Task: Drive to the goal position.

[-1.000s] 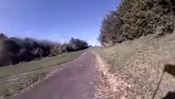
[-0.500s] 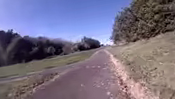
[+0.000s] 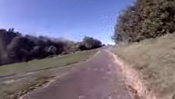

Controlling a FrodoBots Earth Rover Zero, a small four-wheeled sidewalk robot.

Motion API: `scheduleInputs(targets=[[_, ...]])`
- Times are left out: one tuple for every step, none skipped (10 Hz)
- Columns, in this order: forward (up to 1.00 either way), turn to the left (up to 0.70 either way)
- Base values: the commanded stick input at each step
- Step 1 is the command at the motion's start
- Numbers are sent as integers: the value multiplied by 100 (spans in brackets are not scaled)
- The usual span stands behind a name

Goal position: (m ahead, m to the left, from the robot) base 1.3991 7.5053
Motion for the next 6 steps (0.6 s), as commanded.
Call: scheduleInputs(targets=[[100,0],[100,0],[100,0],[100,0],[100,0],[100,0]])
